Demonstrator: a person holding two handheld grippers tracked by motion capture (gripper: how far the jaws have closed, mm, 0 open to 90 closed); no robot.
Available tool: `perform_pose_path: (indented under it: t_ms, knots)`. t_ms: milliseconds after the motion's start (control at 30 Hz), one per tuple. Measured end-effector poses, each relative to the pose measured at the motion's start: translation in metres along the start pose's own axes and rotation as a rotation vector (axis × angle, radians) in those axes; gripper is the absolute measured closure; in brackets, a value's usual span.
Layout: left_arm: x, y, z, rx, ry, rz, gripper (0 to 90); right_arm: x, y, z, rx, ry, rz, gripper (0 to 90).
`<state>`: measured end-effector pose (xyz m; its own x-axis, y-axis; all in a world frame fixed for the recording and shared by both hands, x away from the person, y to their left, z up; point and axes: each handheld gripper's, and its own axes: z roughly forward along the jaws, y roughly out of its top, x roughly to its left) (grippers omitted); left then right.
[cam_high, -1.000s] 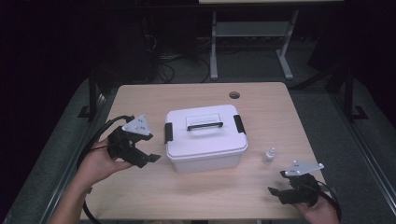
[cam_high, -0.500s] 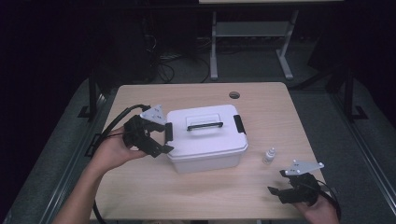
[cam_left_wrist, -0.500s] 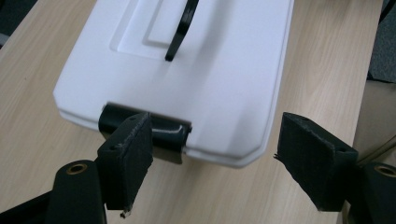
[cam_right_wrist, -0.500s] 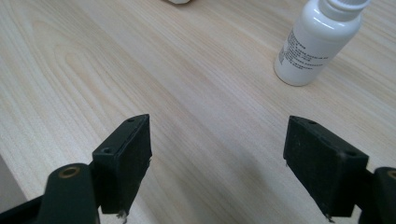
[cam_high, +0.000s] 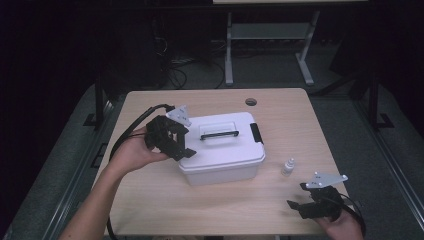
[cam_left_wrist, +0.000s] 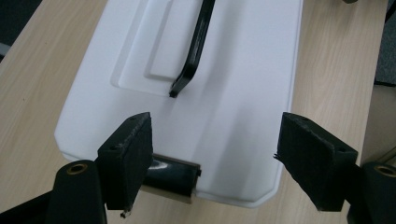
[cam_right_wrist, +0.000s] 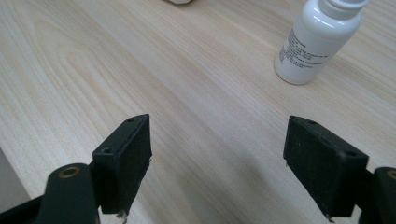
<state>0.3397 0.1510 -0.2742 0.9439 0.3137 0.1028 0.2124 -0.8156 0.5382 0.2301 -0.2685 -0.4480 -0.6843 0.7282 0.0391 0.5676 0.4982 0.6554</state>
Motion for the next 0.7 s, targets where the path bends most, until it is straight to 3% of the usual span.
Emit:
perform_pose_path:
  t_ms: [700]
  knots:
    - [0.01,0.035,0.025,0.032,-0.046,0.041,28.4,-0.002,0.0,-0.002,-0.006,-0.003,-0.003,22.8]
